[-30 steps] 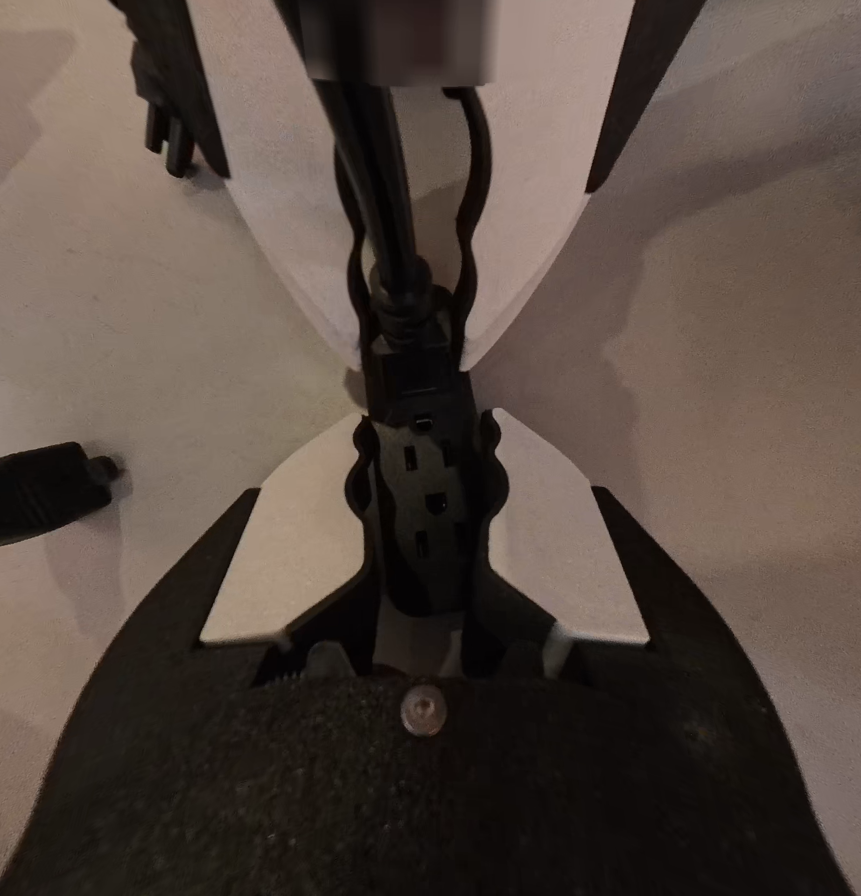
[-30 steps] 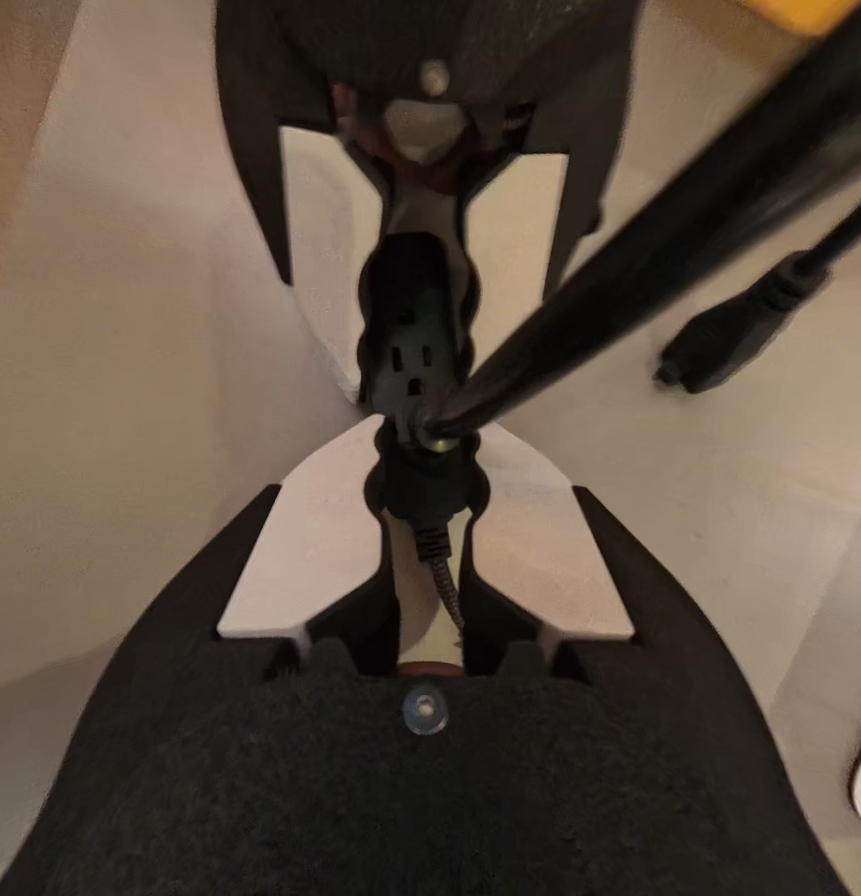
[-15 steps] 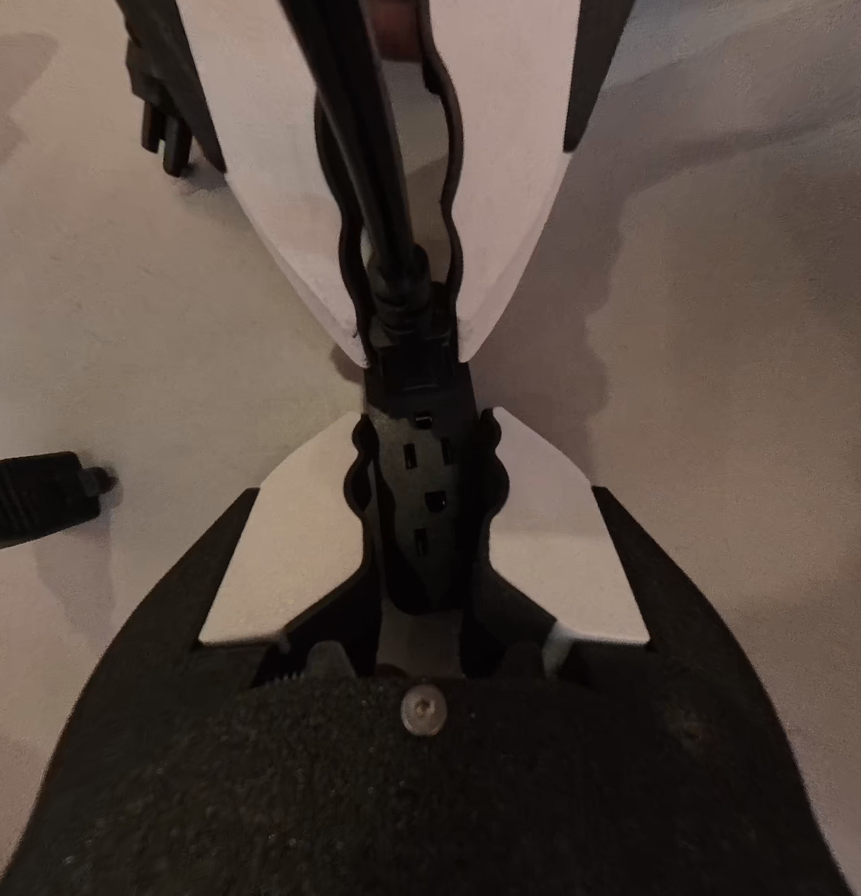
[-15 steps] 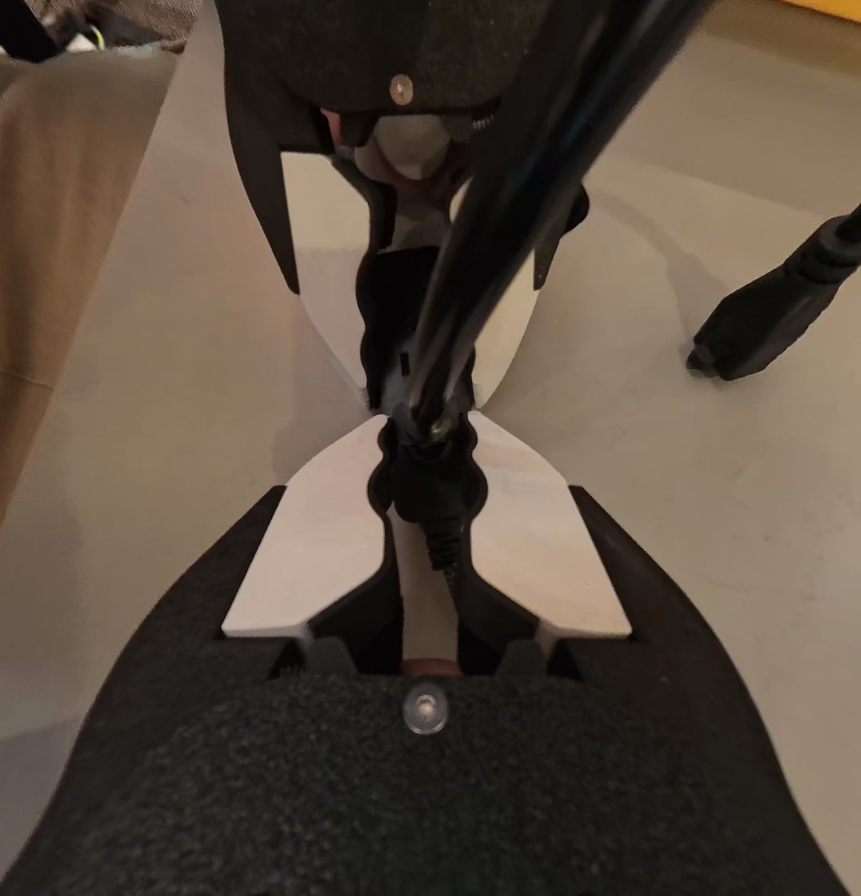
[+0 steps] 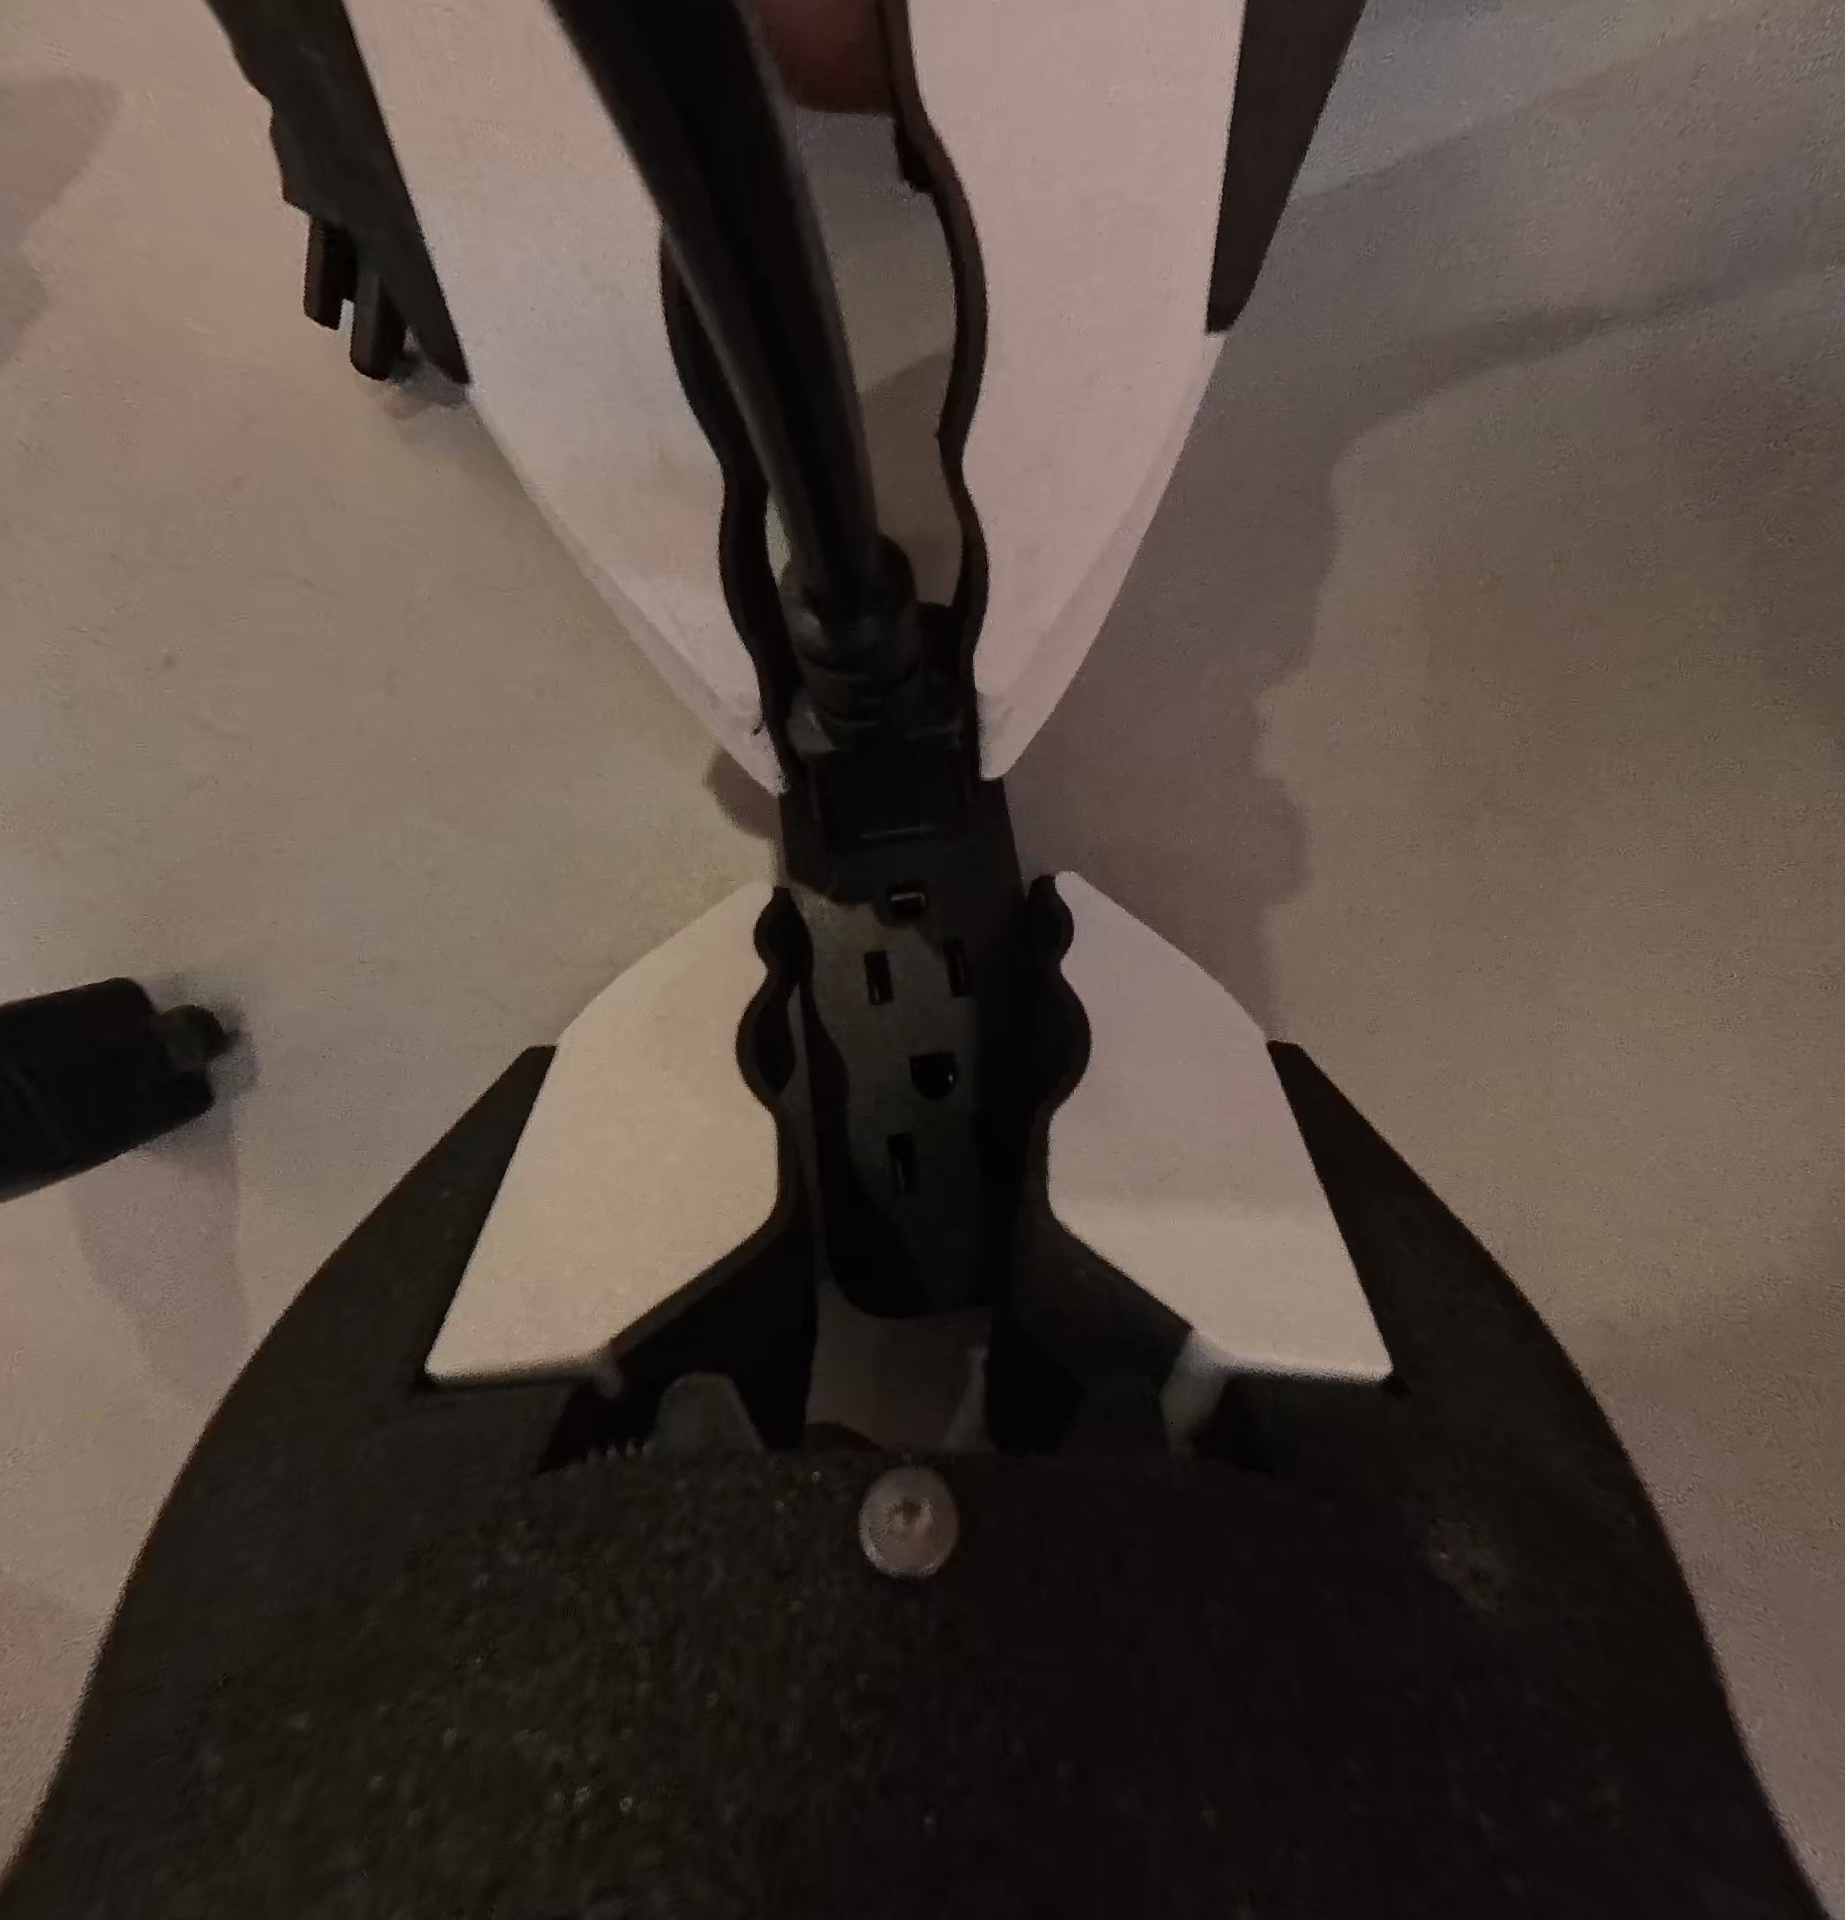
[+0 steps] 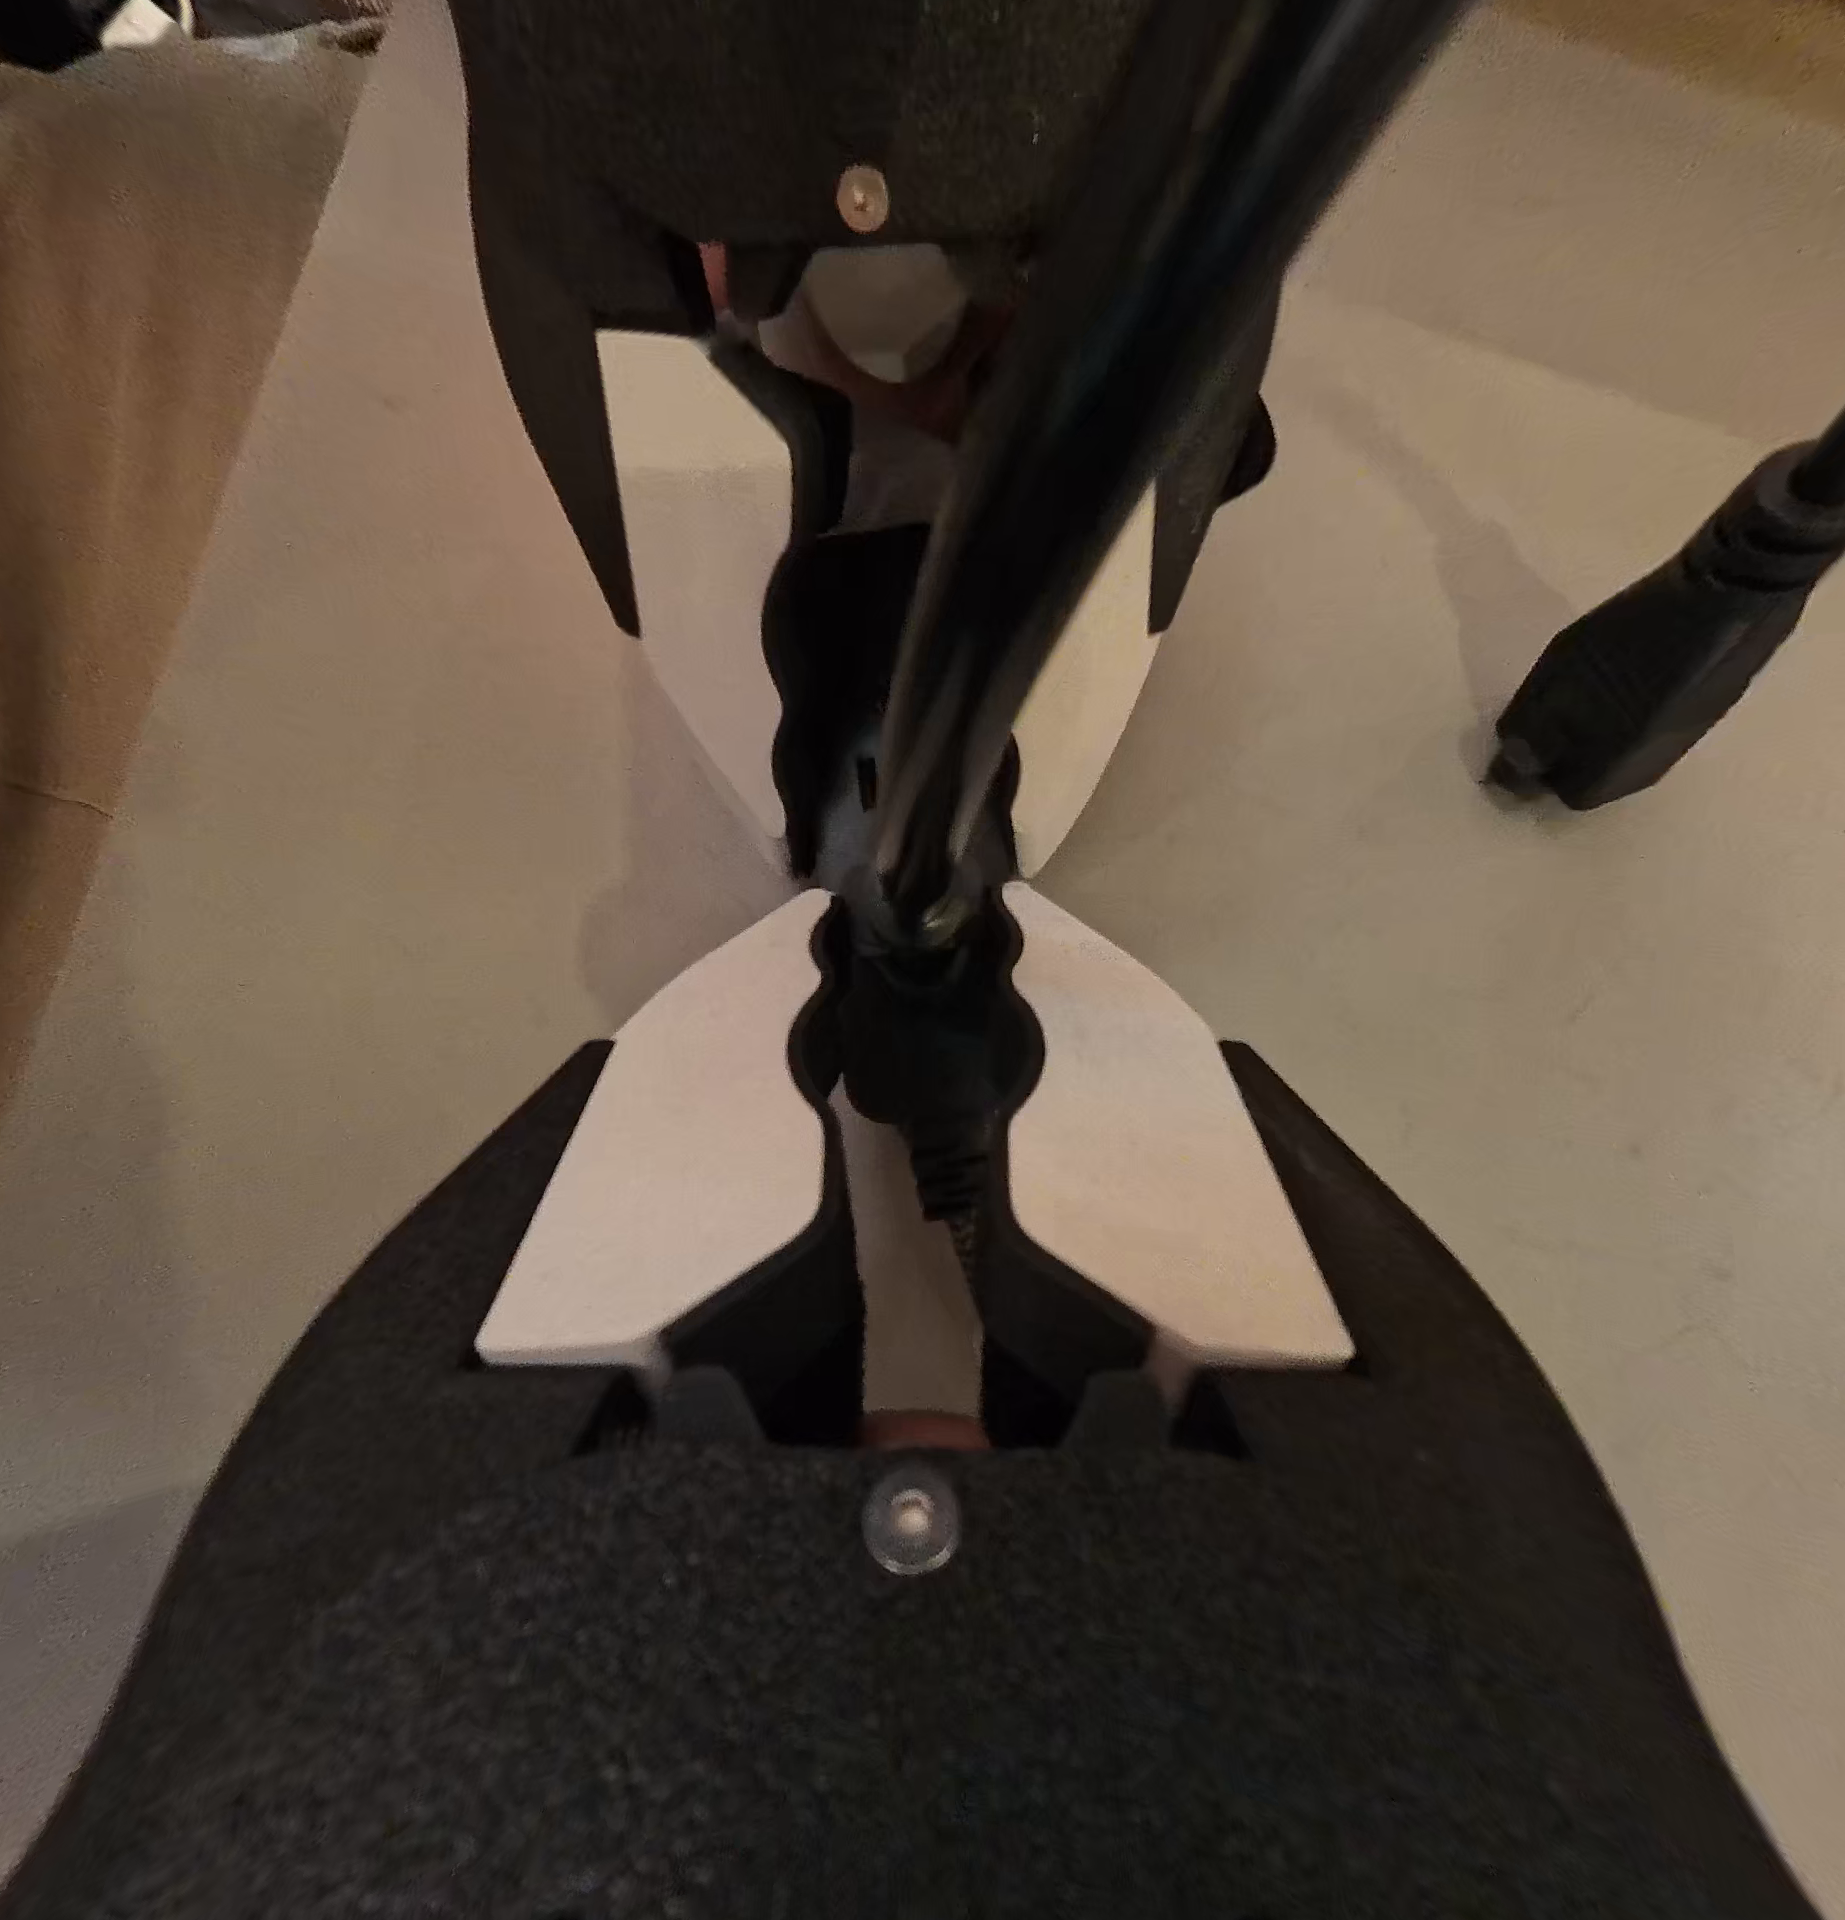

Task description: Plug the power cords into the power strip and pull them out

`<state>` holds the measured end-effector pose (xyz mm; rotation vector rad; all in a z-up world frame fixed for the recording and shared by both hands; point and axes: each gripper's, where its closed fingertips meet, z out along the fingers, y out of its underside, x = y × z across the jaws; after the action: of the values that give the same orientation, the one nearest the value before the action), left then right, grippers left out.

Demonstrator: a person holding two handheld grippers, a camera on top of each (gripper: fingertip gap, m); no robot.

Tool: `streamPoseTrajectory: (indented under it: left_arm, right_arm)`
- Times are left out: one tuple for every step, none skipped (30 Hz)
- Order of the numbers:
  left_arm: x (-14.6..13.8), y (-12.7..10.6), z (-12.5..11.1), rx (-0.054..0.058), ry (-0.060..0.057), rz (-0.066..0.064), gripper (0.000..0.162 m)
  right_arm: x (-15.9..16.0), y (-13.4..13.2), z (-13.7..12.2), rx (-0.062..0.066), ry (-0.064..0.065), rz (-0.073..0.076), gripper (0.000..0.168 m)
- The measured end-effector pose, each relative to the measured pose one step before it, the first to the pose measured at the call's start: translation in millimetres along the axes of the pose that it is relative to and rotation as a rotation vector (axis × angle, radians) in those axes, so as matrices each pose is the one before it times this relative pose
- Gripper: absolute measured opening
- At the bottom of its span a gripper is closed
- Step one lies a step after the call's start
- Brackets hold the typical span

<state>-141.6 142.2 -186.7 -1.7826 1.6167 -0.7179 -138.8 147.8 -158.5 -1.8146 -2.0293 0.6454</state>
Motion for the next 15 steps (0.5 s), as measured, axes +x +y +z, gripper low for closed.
streamPoseTrajectory:
  left_arm:
    - [0.04,0.06,-0.08,0.0002,-0.0012,-0.0002,0.045]
    - [0.0,0.09,-0.01,0.0005,-0.0024,0.0012,0.045]
    - [0.03,0.14,-0.05,0.0006,-0.0005,-0.0002,0.045]
    - [0.12,-0.1,0.11,0.0002,0.0022,-0.0003,0.045]
    - [0.45,-0.1,0.23,0.0004,0.0034,0.0015,0.045]
    - [0.42,-0.11,0.08,0.0006,0.0015,0.0039,0.045]
    - [0.24,0.02,0.01,0.0012,-0.002,0.004,0.045]
    - [0.2,-0.06,0.0,0.0007,-0.0014,0.0029,0.045]
    - [0.11,0.11,-0.09,-0.0003,0.0014,-0.0006,0.045]
    - [-0.35,0.11,-0.1,-0.0001,0.001,-0.0032,0.045]
    - [-0.12,0.14,-0.18,0.0003,0.0007,-0.0015,0.045]
    - [0.01,-0.15,-0.07,0.0011,-0.0001,-0.0005,0.045]
    - [-0.38,0.09,-0.03,-0.0008,-0.0013,-0.0013,0.044]
    - [-0.2,0.1,0.01,-0.0014,0.0003,-0.002,0.044]
    - [-0.1,-0.04,0.16,-0.0014,0.0015,-0.0024,0.044]
  right_arm:
    - [0.11,0.41,-0.13,-0.0088,0.0024,-0.0055,0.024]
    - [-0.13,0.5,-0.36,-0.004,0.0009,-0.005,0.024]
    - [0.12,1.11,-0.73,-0.0002,-0.0028,0.0022,0.024]
    - [-0.03,1.24,-0.85,0.0028,-0.0037,0.0043,0.024]
    - [-0.42,0.56,-0.26,0.0043,0.0002,-0.0003,0.024]
    - [-0.89,0.47,-0.27,0.0005,-0.0014,0.0003,0.024]
    - [-0.45,0.31,-0.25,-0.0014,0.0019,-0.0034,0.024]
    - [-0.26,0.15,-0.28,-0.0006,0.0019,-0.0047,0.024]
    - [-0.42,0.14,0.0,0.0077,-0.0075,0.007,0.024]
    - [0.38,-0.02,-0.07,0.0104,-0.0028,0.0037,0.024]
    - [0.33,-0.09,0.08,0.0104,-0.0012,0.0049,0.024]
    - [-0.02,0.17,-0.14,0.007,-0.0023,0.0009,0.024]
    - [0.37,0.28,-0.4,-0.0007,0.0033,-0.0043,0.024]
    - [0.35,-0.46,0.2,-0.0006,0.0025,0.0021,0.024]
    - [0.06,-0.09,0.17,-0.0069,0.0009,0.003,0.024]
